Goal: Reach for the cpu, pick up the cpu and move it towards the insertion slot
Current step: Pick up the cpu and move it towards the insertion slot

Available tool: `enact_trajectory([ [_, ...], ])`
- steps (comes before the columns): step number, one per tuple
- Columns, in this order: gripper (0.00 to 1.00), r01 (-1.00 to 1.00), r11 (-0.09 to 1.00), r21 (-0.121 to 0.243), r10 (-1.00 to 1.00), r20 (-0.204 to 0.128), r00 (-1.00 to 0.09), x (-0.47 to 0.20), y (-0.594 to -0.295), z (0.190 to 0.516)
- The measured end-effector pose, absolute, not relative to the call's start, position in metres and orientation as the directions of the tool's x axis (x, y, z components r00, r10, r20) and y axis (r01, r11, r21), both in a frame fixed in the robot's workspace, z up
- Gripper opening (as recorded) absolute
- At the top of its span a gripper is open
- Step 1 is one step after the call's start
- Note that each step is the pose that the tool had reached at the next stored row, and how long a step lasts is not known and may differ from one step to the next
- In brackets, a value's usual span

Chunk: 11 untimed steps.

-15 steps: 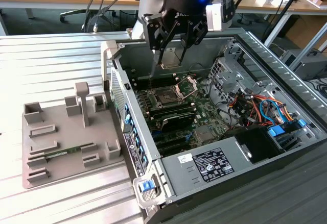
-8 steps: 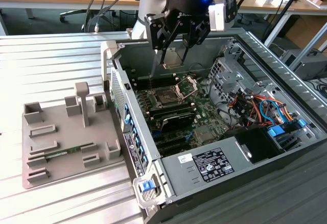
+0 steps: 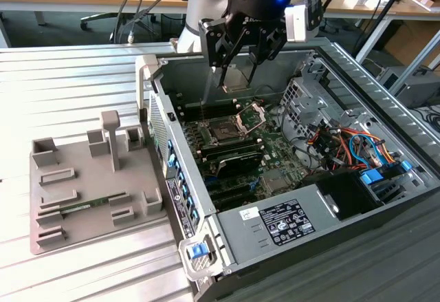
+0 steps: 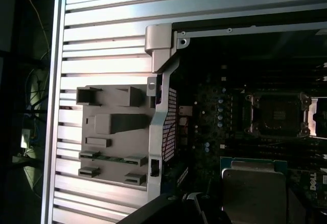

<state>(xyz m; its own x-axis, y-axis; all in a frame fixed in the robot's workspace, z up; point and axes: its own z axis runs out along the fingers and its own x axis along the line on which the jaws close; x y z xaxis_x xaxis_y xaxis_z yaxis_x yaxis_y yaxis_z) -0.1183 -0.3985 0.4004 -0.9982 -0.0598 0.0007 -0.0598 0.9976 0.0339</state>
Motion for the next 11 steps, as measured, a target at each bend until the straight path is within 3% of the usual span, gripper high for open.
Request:
enact_trajectory([
  [11,0.55,-0.06,0.998,0.034,-0.06,0.001,-0.998,-0.1097,-0.3985,0.4004],
])
